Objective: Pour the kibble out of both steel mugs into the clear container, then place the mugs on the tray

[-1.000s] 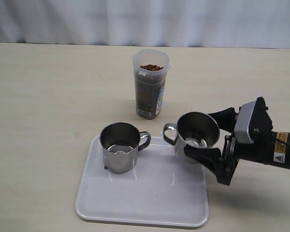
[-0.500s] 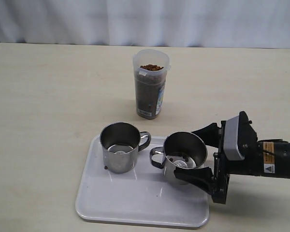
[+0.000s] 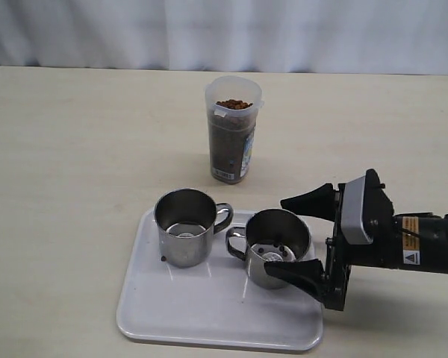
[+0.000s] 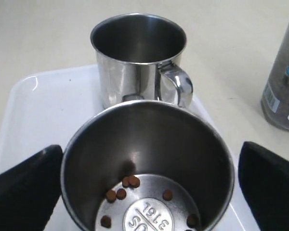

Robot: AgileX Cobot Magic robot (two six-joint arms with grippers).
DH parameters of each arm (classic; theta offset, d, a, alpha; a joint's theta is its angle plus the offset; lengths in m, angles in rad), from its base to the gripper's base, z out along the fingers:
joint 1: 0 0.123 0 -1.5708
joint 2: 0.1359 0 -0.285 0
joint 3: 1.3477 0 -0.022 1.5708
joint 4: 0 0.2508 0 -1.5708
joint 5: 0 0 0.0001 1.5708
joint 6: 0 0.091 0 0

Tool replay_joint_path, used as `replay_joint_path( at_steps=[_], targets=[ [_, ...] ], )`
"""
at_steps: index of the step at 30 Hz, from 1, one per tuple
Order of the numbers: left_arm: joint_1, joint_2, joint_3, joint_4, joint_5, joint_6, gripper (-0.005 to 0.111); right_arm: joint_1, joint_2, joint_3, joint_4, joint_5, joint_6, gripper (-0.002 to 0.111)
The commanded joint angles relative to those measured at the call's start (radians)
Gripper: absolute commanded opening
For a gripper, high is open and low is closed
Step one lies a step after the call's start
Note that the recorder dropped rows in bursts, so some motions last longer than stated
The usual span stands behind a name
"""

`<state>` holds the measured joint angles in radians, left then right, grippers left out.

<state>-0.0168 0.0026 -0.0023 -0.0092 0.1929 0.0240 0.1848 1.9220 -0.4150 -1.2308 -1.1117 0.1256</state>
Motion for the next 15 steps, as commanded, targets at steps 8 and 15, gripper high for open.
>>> replay_joint_path(
  at_steps=[8, 15],
  targets=[
    [-0.008, -0.003, 0.002, -0.003, -0.011, -0.004, 0.000, 0.002, -0.143, 0.005, -0.117, 0.004, 0.096, 0.079],
    [-0.008, -0.003, 0.002, -0.003, -0.011, -0.004, 0.000, 0.002, -0.416, 0.005, -0.082, 0.299, 0.496, 0.077]
  ],
)
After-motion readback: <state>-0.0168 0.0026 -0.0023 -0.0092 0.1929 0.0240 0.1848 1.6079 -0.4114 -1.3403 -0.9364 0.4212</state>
